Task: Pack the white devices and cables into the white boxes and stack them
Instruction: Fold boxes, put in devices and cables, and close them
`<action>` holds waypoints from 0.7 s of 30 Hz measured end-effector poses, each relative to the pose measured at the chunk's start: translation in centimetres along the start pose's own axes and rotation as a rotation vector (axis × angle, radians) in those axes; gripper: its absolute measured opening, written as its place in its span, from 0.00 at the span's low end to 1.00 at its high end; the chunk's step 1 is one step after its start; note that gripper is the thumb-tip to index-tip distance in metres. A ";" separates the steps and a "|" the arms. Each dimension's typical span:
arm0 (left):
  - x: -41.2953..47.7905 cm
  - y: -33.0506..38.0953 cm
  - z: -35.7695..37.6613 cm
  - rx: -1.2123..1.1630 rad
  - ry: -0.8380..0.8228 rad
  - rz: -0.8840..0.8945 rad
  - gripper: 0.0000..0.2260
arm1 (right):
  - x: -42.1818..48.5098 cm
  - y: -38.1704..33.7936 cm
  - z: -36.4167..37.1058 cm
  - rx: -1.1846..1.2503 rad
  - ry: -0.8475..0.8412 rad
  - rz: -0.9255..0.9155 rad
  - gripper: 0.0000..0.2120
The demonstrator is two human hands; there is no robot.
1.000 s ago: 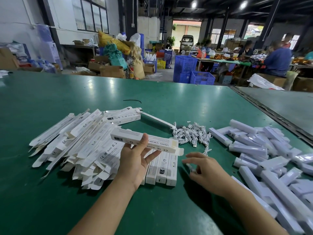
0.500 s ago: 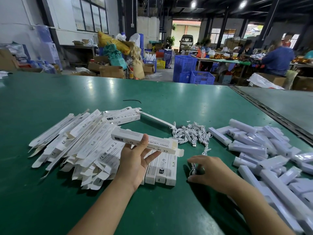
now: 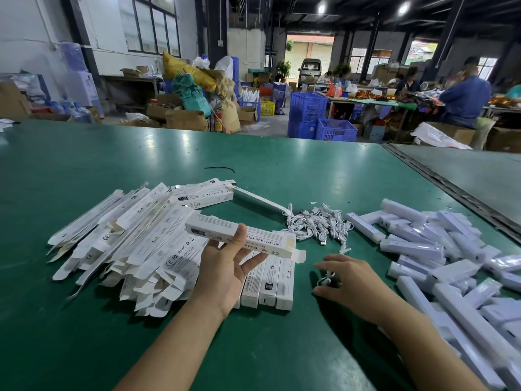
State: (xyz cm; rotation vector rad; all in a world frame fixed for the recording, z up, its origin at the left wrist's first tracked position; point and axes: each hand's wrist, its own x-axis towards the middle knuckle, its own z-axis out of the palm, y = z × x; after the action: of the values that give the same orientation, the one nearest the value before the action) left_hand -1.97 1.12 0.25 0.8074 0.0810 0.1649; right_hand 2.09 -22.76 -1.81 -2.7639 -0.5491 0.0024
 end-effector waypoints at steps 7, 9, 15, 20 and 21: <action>-0.3 0.1 0.0 0.024 0.034 -0.120 0.05 | -0.2 -0.1 -0.3 0.124 0.099 0.045 0.29; -0.5 0.0 0.1 0.059 0.054 -0.206 0.04 | -0.5 -1.1 -0.2 0.449 0.235 0.068 0.28; -1.0 -0.5 0.7 0.119 -0.134 -0.369 0.08 | -0.8 -4.6 1.1 1.170 0.391 -0.146 0.27; -1.3 -0.7 1.1 0.145 -0.240 -0.413 0.10 | -0.5 -4.7 1.9 1.232 0.398 -0.191 0.30; -1.4 -0.7 1.1 0.151 -0.242 -0.411 0.13 | -0.5 -4.6 1.9 1.222 0.382 -0.199 0.30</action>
State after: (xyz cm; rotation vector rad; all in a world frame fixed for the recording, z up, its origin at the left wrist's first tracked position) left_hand -3.07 -0.38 0.53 0.9381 0.0294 -0.3307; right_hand -0.16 -18.34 -2.25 -1.4677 -0.4734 -0.1710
